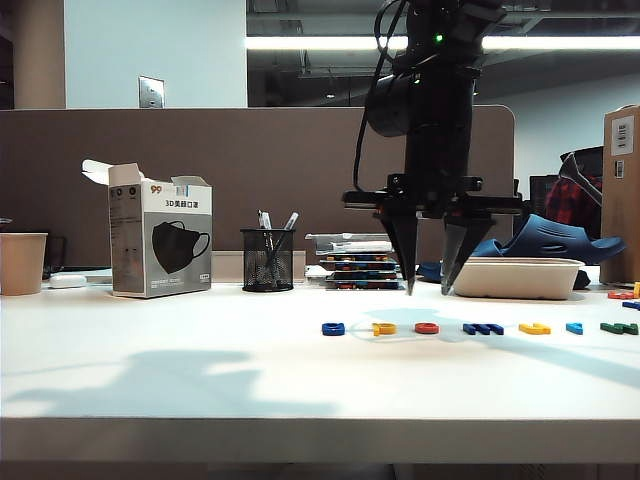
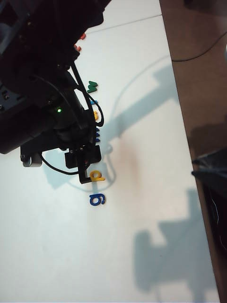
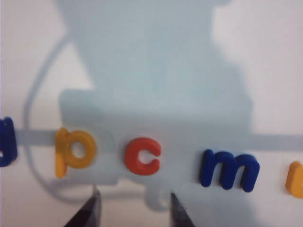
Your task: Select the appropriate letters from the row of letter magnets placed on the table to arrange into the word "cup".
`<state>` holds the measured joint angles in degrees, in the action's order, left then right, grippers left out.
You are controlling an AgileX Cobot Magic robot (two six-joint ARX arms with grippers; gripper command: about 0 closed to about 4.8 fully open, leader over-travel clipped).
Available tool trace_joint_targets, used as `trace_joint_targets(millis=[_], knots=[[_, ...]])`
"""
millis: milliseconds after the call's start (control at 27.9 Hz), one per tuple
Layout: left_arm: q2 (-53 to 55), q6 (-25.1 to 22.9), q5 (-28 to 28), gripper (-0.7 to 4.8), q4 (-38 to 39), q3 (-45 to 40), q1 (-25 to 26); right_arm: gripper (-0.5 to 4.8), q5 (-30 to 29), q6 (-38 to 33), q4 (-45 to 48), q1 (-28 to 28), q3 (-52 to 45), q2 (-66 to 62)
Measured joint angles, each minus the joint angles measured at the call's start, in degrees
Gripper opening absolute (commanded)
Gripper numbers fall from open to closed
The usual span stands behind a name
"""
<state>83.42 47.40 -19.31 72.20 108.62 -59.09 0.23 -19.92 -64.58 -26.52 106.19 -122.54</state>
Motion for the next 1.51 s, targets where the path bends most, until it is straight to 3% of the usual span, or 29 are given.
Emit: trace_joint_targets(millis=[574,1507], knots=[[0.0,0.0,0.0,-0.05,0.0,0.0,0.0,1.8,0.6,-1.3,4.9,-0.4,-5.7,0.0],[0.0,0.0,0.0,-0.05,0.0,0.0,0.0,1.8,1.1,-5.6,8.1,-0.4,-5.7,-1.2]])
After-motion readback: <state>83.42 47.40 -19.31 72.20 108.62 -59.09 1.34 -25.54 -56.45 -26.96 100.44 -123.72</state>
